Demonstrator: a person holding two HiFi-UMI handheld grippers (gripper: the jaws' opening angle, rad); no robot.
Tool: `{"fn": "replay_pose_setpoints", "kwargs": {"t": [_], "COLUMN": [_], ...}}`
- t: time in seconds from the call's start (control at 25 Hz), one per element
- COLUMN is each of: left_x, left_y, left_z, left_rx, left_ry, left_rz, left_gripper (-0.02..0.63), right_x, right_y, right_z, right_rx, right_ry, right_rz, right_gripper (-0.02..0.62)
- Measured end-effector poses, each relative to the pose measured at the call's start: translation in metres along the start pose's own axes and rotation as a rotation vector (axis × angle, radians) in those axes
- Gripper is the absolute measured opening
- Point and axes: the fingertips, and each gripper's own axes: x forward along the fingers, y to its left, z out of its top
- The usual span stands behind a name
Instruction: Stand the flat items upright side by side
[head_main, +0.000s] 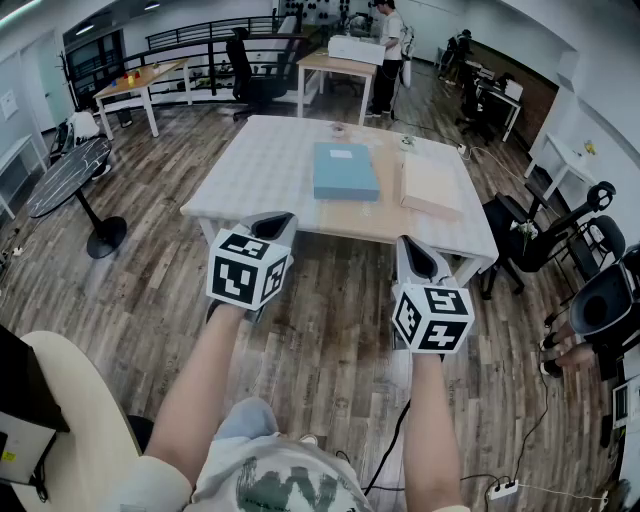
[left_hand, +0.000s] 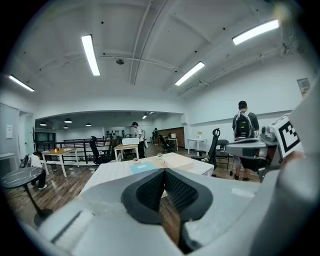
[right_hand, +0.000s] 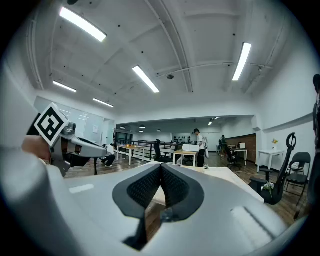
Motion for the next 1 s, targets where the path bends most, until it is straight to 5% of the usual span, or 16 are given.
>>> {"fn": "replay_pose_setpoints", "kwargs": {"t": [0.32,0.64,0.72,1.0], "left_x": [0.015,0.064,0.079,0.145], "left_y": [-0.003,-0.001,0.005,0.051], "left_z": [-0.004,-0.007,-0.007,0.002], "left_rx": [-0.034,-0.021,-0.021,-0.058], "left_ry": [0.0,0.037,0.04,0.037], "left_rz": [-0.004,-0.067,-0.076,-0.077], "left_gripper": [0.084,0.176,0.196,0.213], "right_x": [0.001,0.035,0.049,0.117], "right_y": [-0.016,-0.045,-0.052,-0.078], "right_z": [-0.009,-0.019,-0.022,-0.029], "right_rx": [0.03,0.065,0.067,0.06], "right_ry": [0.002,0.038,0.052,0.094], "right_rz": [-0.008,0.006,0.004,0.003], "right_gripper": [0.056,0.204,0.261,0.302]}}
